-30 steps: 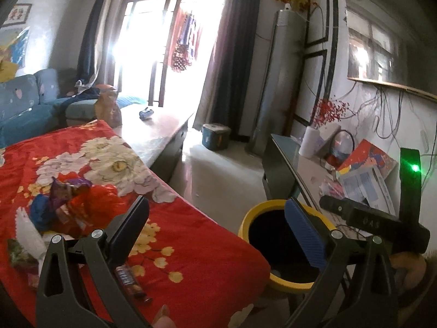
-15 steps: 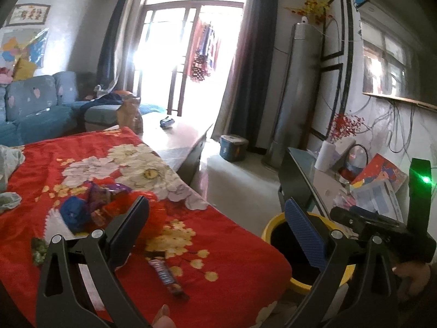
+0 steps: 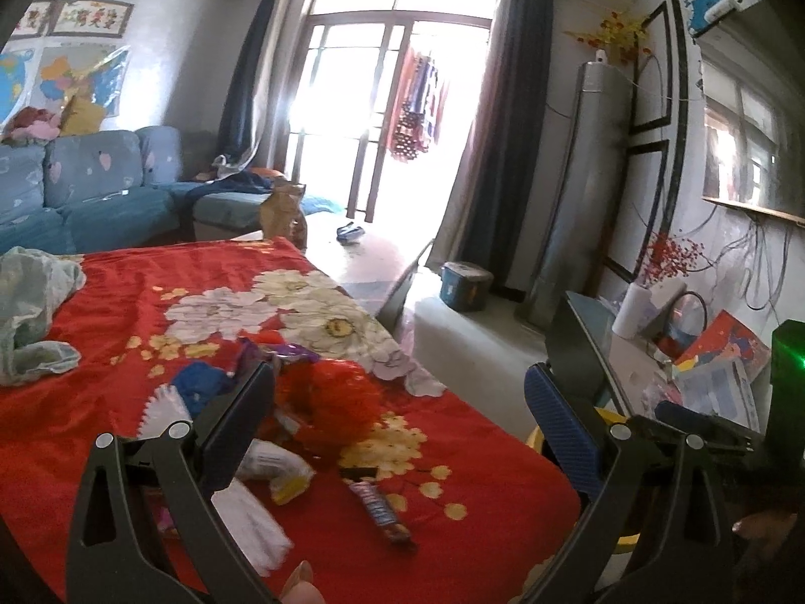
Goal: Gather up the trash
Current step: 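Move both open tools back toward the trash on the bed, then grasp the white mesh bundle with the left tool while the right tool grasps the chocolate bar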
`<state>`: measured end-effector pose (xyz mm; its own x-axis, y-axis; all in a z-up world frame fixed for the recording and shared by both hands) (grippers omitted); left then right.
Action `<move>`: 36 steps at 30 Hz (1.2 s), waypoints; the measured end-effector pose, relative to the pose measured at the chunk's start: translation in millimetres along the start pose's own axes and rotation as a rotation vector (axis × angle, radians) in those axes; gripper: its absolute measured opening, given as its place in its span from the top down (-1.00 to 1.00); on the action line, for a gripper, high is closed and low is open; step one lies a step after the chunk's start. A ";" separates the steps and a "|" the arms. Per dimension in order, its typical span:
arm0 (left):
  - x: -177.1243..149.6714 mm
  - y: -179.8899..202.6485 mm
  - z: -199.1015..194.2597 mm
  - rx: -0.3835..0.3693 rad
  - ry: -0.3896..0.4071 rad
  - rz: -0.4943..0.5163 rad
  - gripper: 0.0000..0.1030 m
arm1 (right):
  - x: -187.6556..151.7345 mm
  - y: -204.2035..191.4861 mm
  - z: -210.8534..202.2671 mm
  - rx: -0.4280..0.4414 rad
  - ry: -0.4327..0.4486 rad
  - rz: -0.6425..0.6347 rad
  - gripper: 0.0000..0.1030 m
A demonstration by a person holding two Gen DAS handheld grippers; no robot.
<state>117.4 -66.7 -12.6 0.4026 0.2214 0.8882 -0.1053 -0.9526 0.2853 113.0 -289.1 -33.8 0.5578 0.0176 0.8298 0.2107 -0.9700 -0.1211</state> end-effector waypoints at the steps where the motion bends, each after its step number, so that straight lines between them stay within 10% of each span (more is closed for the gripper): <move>1: 1.3 -4.9 -1.1 0.010 0.005 -0.005 -0.87 | 0.6 -3.2 0.9 0.007 -0.002 -0.006 -0.46; 36: 20.0 -158.6 -25.0 0.239 -0.062 -0.128 -0.87 | -9.6 -139.4 67.7 0.234 -0.162 -0.251 -0.52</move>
<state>119.4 94.1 -31.1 0.4548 0.3366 0.8245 0.1644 -0.9416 0.2938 132.7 -137.6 -61.7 0.5811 0.3041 0.7549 0.5240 -0.8495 -0.0611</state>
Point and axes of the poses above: each gripper's, at about its wrist camera, not at the fingertips, and z roughly the way its jaws point, y to its right, x to its top, the point moved 3 cm from there along z, roughly the way its jaws point, and after that the axes turned 7 degrees about -z, right-handed, at the moved point
